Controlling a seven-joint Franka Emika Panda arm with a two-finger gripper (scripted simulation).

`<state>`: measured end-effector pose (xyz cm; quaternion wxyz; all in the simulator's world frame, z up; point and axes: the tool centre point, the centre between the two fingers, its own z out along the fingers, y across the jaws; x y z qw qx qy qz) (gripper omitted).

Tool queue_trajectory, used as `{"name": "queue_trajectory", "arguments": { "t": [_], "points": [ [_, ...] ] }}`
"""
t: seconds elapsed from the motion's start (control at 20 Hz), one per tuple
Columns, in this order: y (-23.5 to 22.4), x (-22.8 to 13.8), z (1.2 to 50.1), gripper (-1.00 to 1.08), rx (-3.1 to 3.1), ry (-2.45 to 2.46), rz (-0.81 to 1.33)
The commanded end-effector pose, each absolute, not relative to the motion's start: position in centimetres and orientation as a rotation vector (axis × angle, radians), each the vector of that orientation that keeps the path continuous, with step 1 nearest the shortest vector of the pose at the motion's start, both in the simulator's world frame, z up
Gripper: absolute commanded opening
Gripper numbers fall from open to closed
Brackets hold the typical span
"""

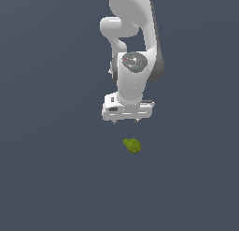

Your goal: Pick up the object and move it to a goal position.

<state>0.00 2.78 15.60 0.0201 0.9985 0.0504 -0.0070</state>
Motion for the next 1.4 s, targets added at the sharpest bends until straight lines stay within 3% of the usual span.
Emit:
{"name": "queue_trajectory", "arguments": {
  "t": [0.0, 0.75, 1.35],
  "points": [
    [3.0, 0.4, 15.2, 1.00, 3.096, 0.202, -0.022],
    [5.6, 4.4, 10.6, 1.00, 3.051, 0.702, -0.008],
    [6.3, 5.4, 9.1, 1.00, 3.027, 0.838, -0.001]
  ]
}}
